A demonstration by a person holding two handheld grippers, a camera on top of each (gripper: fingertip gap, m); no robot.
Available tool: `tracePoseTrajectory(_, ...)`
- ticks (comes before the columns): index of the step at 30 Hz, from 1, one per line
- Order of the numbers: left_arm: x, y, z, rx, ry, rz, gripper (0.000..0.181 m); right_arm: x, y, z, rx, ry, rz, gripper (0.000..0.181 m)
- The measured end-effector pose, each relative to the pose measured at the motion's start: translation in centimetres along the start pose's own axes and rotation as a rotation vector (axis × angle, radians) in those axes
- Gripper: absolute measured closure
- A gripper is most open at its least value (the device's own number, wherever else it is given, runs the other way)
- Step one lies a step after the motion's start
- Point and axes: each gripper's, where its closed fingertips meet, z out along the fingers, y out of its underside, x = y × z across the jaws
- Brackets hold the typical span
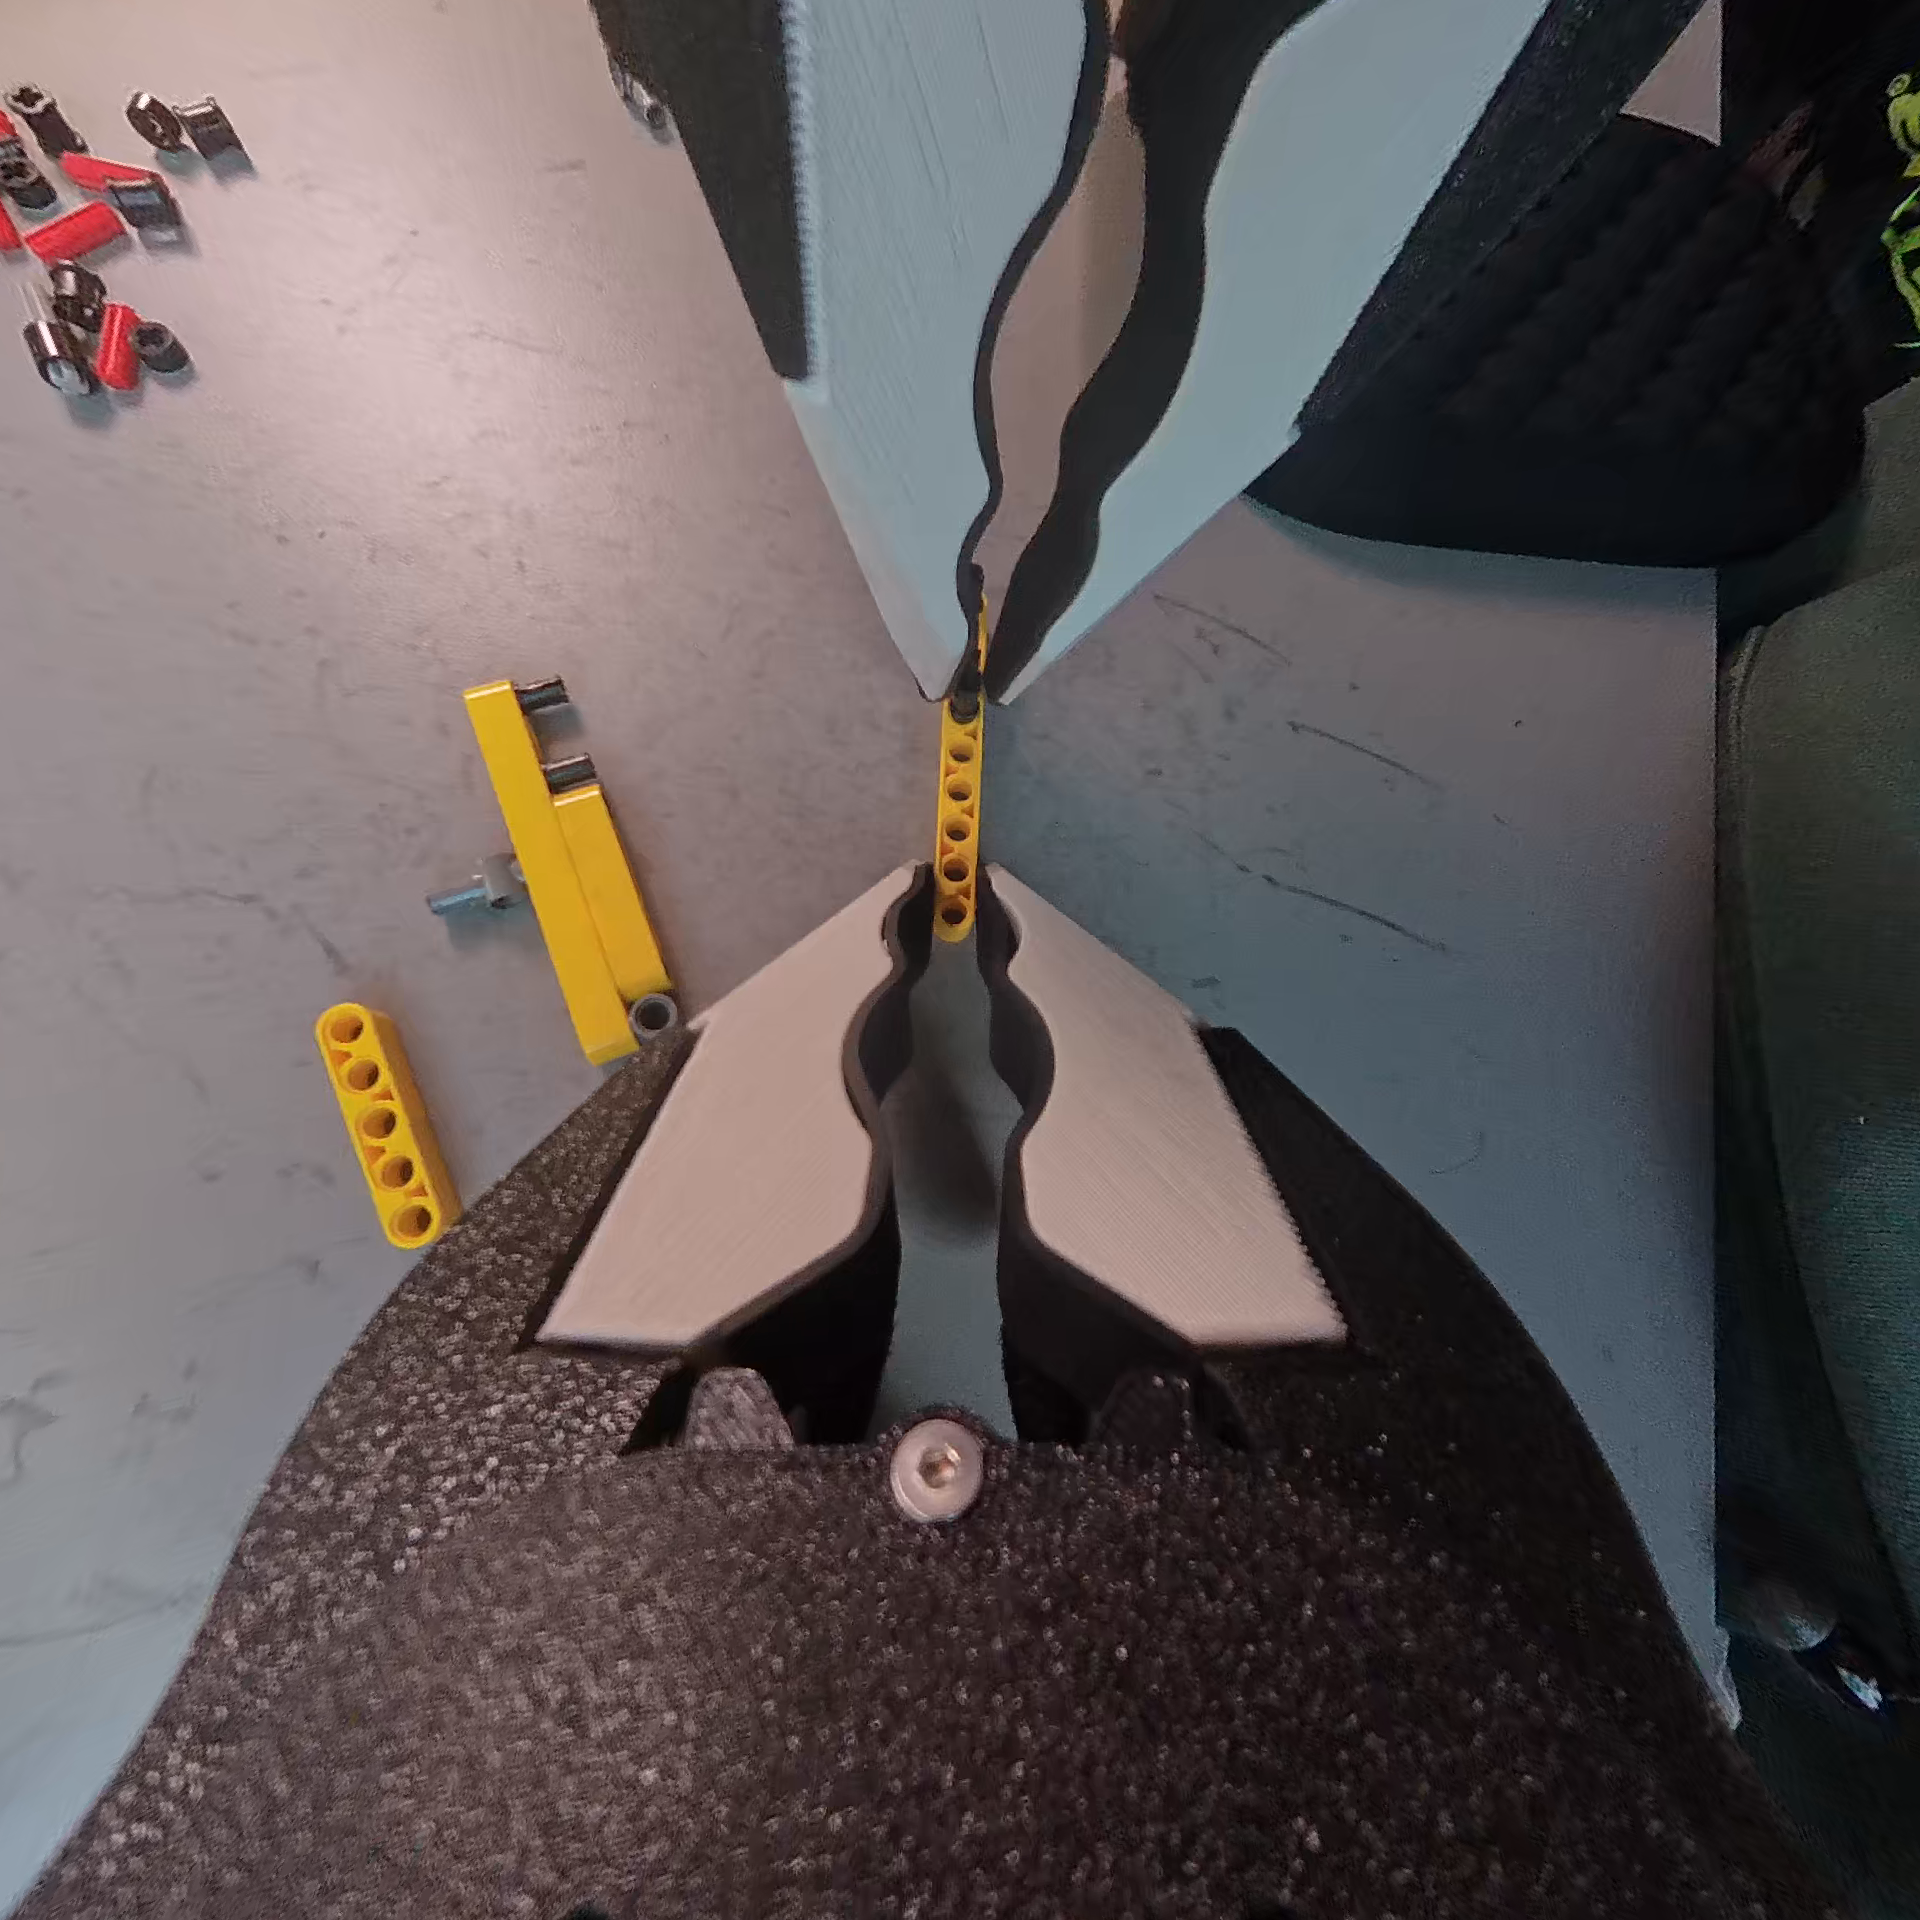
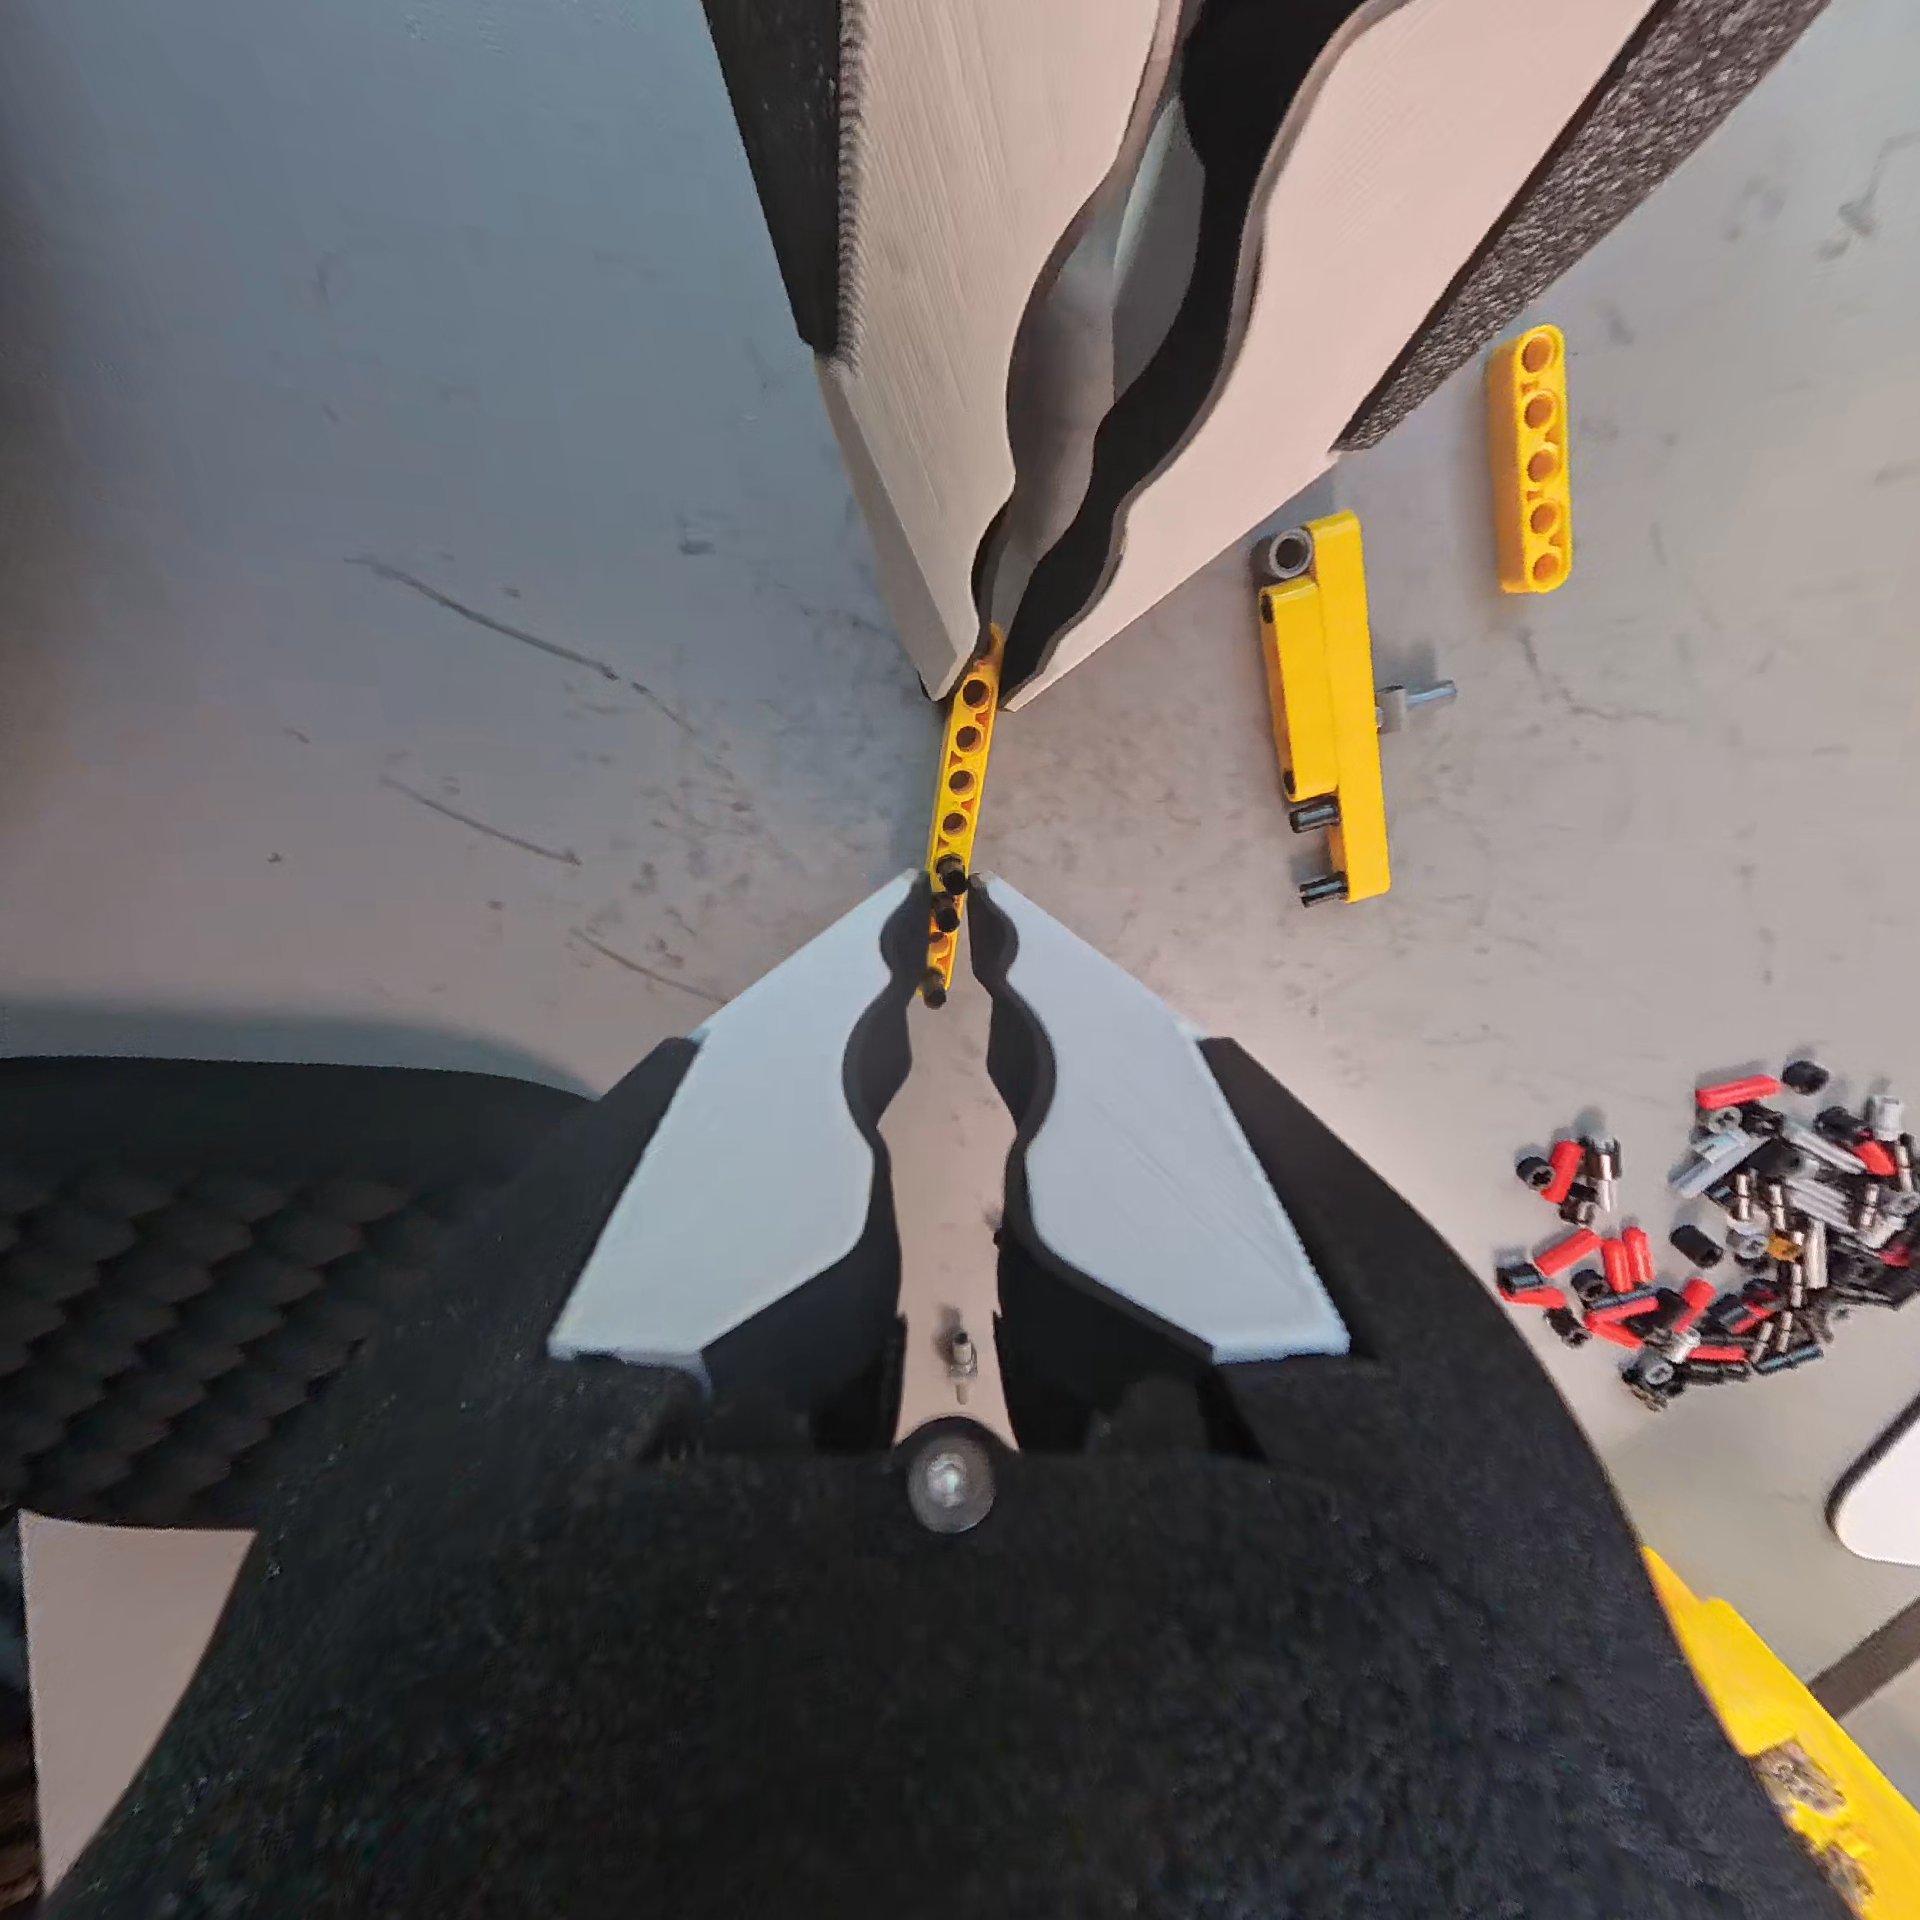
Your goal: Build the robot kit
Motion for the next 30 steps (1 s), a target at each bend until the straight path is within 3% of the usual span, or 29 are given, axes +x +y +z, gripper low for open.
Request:
tracePoseTrajectory(21, 0.03, 0.01, 0.02, 0.0, 0.001, -0.003, 0.174, -0.12, -0.44, -0.05, -0.008, -0.03, -0.031, 0.18)
tracePoseTrajectory(26, 0.06, 0.01, -0.02, 0.001, 0.001, 0.0, 0.174, 0.05, -0.56, -0.29, 0.095, 0.066, -0.02, 0.178)
tracePoseTrajectory(30, 0.03, -0.03, -0.01, 0.002, -0.007, 0.006, 0.174, 0.08, -0.09, -0.92, 0.252, 0.086, 0.111, 0.164)
